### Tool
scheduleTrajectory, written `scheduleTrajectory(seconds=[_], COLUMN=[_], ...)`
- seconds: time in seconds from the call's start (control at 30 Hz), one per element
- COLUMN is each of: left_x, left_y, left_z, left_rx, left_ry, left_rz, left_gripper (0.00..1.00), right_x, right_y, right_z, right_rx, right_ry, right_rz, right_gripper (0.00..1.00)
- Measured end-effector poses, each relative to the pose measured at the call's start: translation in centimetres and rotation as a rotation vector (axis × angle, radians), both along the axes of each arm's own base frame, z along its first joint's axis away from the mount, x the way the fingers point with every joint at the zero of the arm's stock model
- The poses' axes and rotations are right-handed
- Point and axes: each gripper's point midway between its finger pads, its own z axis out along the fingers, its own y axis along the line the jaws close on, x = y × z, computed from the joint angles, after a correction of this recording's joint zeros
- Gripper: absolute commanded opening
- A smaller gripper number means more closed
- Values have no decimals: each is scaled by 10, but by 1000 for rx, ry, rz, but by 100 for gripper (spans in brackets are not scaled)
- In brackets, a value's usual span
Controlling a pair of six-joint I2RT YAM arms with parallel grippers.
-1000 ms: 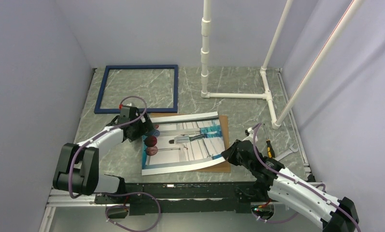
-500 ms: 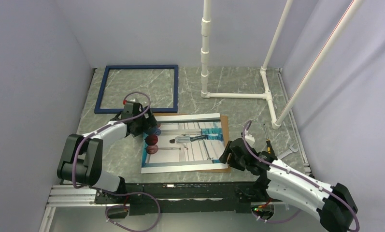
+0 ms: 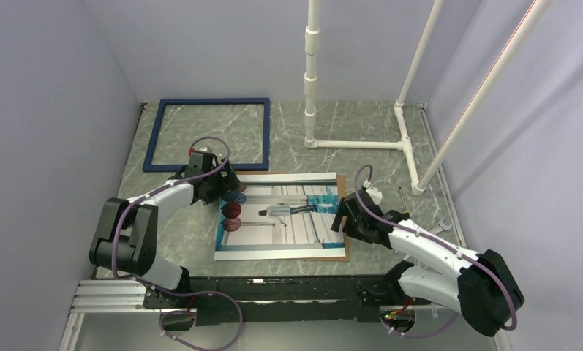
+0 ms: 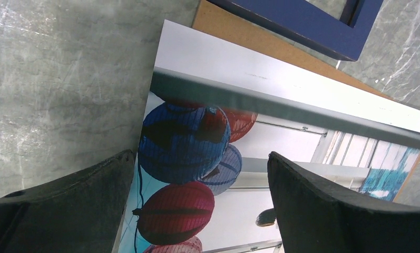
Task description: Take the photo out of the frame
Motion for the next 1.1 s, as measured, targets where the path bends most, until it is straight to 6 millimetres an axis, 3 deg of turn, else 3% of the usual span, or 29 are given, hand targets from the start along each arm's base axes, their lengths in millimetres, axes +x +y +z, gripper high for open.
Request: scheduleTrajectory(seconds=[0.3,0.6,0.8,0.93,1.1], left_x=[5,7,1,-6,-17], left_y=[-13,-16,-6,11,22], left_z=[1,1,8,35,100], left_rx=[-18,2,71,134,154], left_ry=[-2,12,45,4,-135], left_rz=[-35,-41,-11,28,24], left_gripper=[99,99,99,99,99], right_x=[43,42,43,51,57], right_y=[21,25,8,-3,-9], right_z=[6,7,15,47,93], right_rx=[93,103,20,-11,-11], right_ry=[-97,-119,-104,-173,-265], right_rz=[112,174,117,68,44], right_gripper=[82,84,90,92,95])
